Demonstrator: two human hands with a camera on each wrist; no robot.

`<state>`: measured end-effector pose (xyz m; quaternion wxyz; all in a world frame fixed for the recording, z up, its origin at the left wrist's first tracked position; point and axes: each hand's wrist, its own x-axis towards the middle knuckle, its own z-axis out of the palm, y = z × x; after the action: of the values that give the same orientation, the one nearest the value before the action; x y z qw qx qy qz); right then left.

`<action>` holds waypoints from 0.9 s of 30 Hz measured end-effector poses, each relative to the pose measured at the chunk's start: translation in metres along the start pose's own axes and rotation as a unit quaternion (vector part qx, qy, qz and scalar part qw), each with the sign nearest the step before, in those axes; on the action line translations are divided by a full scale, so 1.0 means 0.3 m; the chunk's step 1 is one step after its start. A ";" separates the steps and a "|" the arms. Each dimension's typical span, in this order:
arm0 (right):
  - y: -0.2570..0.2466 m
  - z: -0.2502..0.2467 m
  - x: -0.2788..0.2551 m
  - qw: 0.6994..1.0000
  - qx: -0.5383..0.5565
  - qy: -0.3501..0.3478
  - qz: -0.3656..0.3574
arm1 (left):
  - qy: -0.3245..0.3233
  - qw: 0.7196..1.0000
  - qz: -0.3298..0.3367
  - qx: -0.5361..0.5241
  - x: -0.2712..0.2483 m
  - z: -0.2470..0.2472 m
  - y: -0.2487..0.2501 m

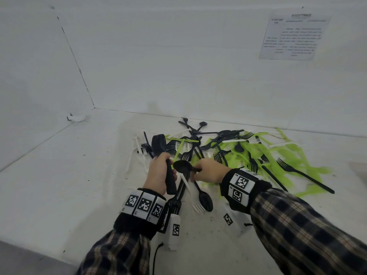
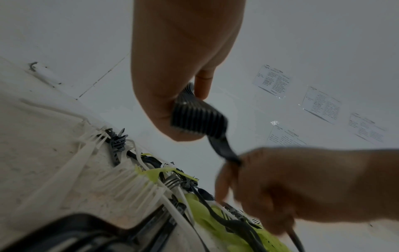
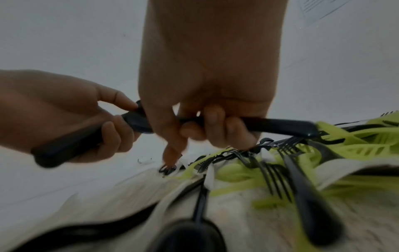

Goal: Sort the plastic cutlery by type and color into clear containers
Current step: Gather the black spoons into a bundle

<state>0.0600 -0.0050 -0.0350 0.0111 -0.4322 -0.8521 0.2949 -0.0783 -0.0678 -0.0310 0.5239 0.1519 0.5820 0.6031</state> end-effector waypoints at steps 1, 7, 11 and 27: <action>0.007 0.007 -0.007 0.999 -0.028 -0.024 -0.001 | 0.004 1.000 0.002 0.001 -0.002 -0.002 0.001; 0.052 0.051 -0.031 0.986 -0.136 -0.091 -0.040 | 0.015 1.000 0.007 -0.006 -0.014 -0.013 0.012; 0.062 0.058 -0.028 0.977 -0.183 -0.086 -0.070 | 0.023 1.000 0.005 -0.010 -0.008 -0.026 0.012; 0.029 -0.023 -0.009 0.933 0.287 0.213 -0.035 | 0.000 0.998 0.034 -0.045 -0.023 0.051 -0.027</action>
<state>0.0700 0.0004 -0.0332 0.3264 -0.4327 -0.7233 0.4278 -0.0596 -0.0669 -0.0306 0.5094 0.1474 0.5492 0.6459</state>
